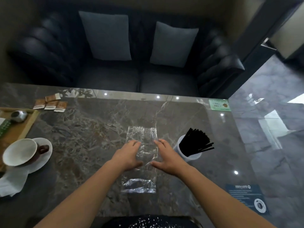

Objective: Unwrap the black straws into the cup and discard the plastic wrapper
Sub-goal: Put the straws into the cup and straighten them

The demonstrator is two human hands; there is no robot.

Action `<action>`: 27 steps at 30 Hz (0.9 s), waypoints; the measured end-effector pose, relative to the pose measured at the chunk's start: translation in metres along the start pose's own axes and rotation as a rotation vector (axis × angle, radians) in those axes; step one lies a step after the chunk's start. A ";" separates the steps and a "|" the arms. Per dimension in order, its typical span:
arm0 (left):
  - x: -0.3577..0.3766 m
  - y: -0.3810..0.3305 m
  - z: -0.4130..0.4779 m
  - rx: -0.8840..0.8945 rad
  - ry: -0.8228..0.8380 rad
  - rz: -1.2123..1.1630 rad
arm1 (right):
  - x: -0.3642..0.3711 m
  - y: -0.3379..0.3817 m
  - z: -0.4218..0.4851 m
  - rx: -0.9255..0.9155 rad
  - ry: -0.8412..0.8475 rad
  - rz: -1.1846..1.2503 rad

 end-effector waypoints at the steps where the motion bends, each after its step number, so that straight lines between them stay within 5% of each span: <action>1: -0.007 -0.010 0.001 0.026 -0.048 -0.008 | -0.013 0.004 -0.006 -0.022 -0.023 0.032; 10: -0.039 -0.096 0.018 0.173 -0.380 -0.271 | -0.097 -0.032 -0.078 -0.081 -0.266 0.375; 20: -0.017 -0.155 0.049 0.196 -0.415 -0.457 | -0.117 -0.145 -0.122 0.099 -0.592 0.659; 27: -0.001 -0.151 0.073 0.001 -0.311 -0.721 | -0.090 -0.190 -0.092 0.307 -0.467 0.700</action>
Point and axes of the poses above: each hand's wrist, its own z-axis towards the middle knuckle, its own x-axis out of the palm, y = z × x, the point moved 9 cm from there along z, towards the middle knuckle, and after that the axes turned 12 degrees about x, right-handed, at the moved point
